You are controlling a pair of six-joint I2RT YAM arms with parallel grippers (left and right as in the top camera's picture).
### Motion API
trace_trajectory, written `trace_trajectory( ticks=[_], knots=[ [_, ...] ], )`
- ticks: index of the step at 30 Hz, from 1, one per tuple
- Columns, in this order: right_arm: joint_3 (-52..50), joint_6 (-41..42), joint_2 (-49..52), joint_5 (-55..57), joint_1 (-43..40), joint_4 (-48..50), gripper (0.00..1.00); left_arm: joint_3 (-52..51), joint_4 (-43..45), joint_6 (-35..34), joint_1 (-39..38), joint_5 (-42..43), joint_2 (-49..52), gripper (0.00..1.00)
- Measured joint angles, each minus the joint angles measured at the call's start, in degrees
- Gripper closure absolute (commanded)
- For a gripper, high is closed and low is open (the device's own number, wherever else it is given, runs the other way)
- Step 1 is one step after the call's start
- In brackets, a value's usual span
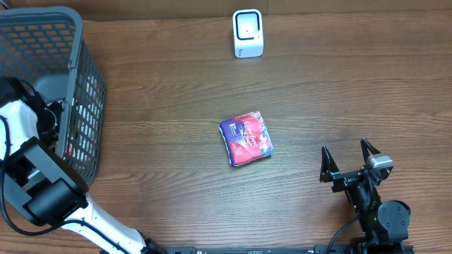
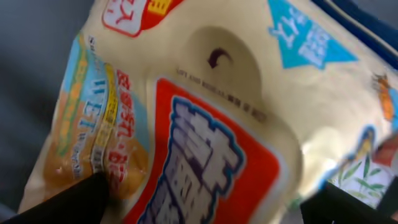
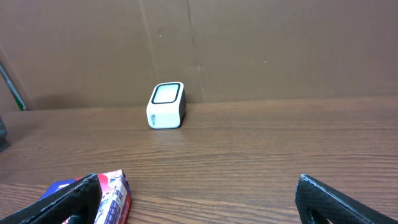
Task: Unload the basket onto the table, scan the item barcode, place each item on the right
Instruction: 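Search the basket with the left gripper for the yellow snack bag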
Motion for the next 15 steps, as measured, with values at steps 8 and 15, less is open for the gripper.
trace_trajectory(
  ticks=[8,15],
  knots=[
    [0.0,0.0,0.0,0.0,0.0,0.0,0.0,-5.2,5.7,0.3,0.0,-0.3,-1.7,0.96],
    [0.0,0.0,0.0,0.0,0.0,0.0,0.0,-4.0,1.4,0.7,0.0,-0.3,-2.3,0.96]
  ],
)
